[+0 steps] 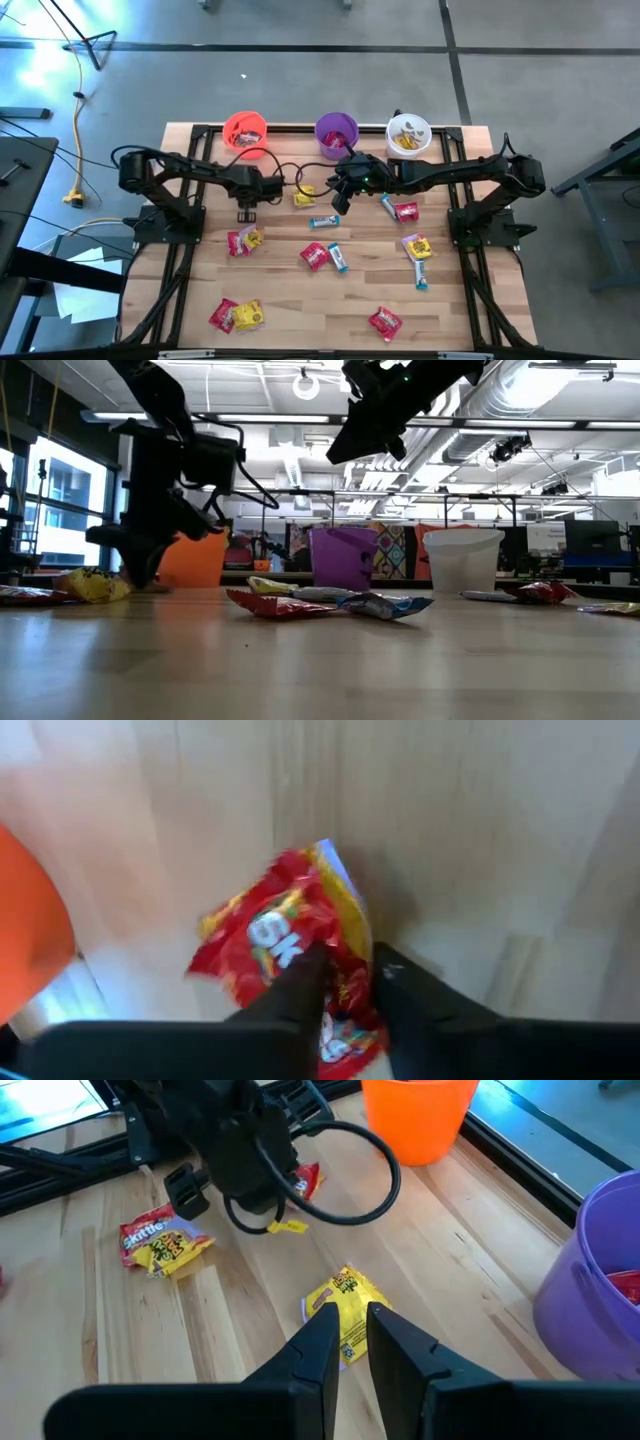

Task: Sort candy
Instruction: Put the red candy into the purple bucket

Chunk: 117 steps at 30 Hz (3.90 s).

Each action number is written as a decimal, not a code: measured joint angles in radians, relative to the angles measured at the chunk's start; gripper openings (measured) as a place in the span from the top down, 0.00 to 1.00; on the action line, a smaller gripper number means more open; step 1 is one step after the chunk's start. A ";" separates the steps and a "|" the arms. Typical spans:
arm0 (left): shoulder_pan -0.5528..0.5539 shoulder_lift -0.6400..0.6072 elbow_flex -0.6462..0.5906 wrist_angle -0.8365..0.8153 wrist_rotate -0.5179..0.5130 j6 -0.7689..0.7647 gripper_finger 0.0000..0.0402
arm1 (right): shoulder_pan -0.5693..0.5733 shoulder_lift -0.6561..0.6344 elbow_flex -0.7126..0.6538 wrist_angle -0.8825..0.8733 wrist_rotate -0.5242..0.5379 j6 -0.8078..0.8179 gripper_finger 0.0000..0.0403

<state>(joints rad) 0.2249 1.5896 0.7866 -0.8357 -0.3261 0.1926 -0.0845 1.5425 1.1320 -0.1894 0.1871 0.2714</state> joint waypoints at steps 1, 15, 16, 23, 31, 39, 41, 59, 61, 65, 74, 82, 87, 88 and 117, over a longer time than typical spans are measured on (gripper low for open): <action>0.000 -0.008 0.009 -0.012 0.003 0.000 0.90 | 0.000 0.000 0.000 0.001 0.000 0.000 0.88; 0.027 -0.133 0.173 -0.044 0.095 -0.117 1.00 | 0.000 -0.029 0.000 -0.006 0.001 -0.010 0.88; 0.027 -0.131 0.166 -0.042 0.079 -0.128 1.00 | 0.000 -0.029 0.000 -0.007 0.001 -0.010 0.88; 0.031 -0.094 0.092 -0.027 0.130 -0.154 0.94 | 0.000 -0.029 0.000 -0.009 0.001 -0.011 0.88; 0.030 -0.049 0.070 -0.001 0.141 -0.137 0.82 | 0.000 -0.029 0.000 -0.009 0.001 -0.011 0.88; 0.030 -0.044 0.070 0.002 0.139 -0.094 0.99 | 0.000 -0.028 0.000 -0.009 0.000 -0.011 0.88; 0.030 -0.044 0.070 0.003 0.139 -0.093 0.98 | 0.000 -0.028 0.000 -0.009 0.000 -0.011 0.88; 0.051 -0.204 0.256 -0.014 0.382 -0.210 1.00 | 0.000 -0.047 0.000 -0.013 -0.024 -0.019 0.88; 0.050 -0.217 0.256 -0.014 0.393 -0.233 1.00 | -0.001 -0.054 0.000 -0.023 -0.046 -0.022 0.88; 0.026 -0.217 0.229 -0.046 0.363 -0.220 0.95 | -0.002 -0.056 0.000 -0.047 -0.048 -0.023 0.88; 0.041 -0.155 0.058 0.080 0.173 -0.234 0.67 | -0.003 -0.056 0.000 -0.054 -0.038 -0.025 0.88; 0.159 -0.032 0.057 0.113 0.097 -0.186 0.51 | -0.003 -0.056 0.000 -0.054 -0.038 -0.026 0.88; 0.182 0.042 0.057 0.112 0.093 -0.159 0.50 | -0.003 -0.056 0.000 -0.054 -0.037 -0.015 0.88; 0.185 0.053 0.058 0.111 0.095 -0.162 0.51 | -0.003 -0.056 0.000 -0.054 -0.038 -0.014 0.88; 0.215 -0.019 0.441 0.406 0.360 -0.269 1.00 | -0.003 -0.080 0.000 -0.065 -0.035 -0.029 0.88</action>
<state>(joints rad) 0.4399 1.5701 1.2281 -0.4302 0.0335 -0.0762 -0.0872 1.4627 1.1324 -0.2541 0.1524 0.2420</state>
